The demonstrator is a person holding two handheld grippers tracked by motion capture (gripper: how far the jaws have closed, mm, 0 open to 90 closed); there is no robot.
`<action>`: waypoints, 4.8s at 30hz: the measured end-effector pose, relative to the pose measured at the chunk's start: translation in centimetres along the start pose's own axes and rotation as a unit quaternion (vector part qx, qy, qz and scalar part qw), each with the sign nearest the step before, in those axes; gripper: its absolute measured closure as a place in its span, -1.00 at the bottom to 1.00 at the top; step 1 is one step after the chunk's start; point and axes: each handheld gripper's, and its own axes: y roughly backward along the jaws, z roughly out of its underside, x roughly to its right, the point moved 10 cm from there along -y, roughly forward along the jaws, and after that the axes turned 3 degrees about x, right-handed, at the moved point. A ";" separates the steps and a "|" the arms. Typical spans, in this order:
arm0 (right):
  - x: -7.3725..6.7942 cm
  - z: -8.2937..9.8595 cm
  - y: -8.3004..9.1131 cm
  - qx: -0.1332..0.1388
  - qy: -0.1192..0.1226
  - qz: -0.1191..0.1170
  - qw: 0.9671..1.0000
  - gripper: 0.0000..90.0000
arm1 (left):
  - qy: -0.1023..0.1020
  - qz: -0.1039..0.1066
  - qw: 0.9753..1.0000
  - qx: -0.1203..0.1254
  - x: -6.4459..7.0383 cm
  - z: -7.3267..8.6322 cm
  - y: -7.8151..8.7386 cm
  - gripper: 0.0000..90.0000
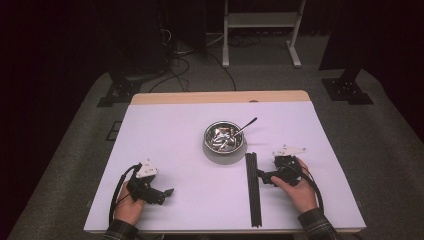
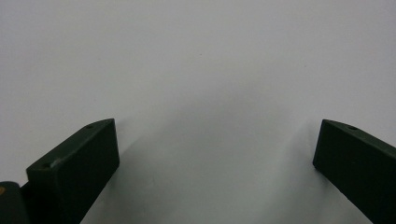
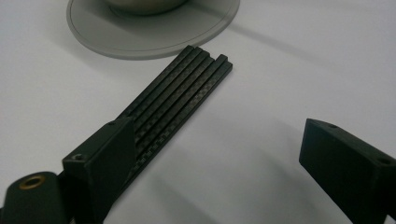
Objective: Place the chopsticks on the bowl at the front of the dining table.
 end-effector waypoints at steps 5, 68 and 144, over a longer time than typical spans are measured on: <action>-0.1 0.2 -0.3 -0.007 0.004 0.000 1.000 -0.79 | 0.000 0.000 1.000 0.000 0.0 0.0 0.0 -1.00; -3.3 4.2 2.8 -0.028 0.036 -0.001 0.999 -0.79 | 0.000 0.000 1.000 0.000 0.0 0.0 0.0 -1.00; 1.0 6.5 6.1 -0.043 0.023 0.023 0.999 -0.79 | 0.000 0.000 1.000 0.001 0.0 0.0 0.0 -1.00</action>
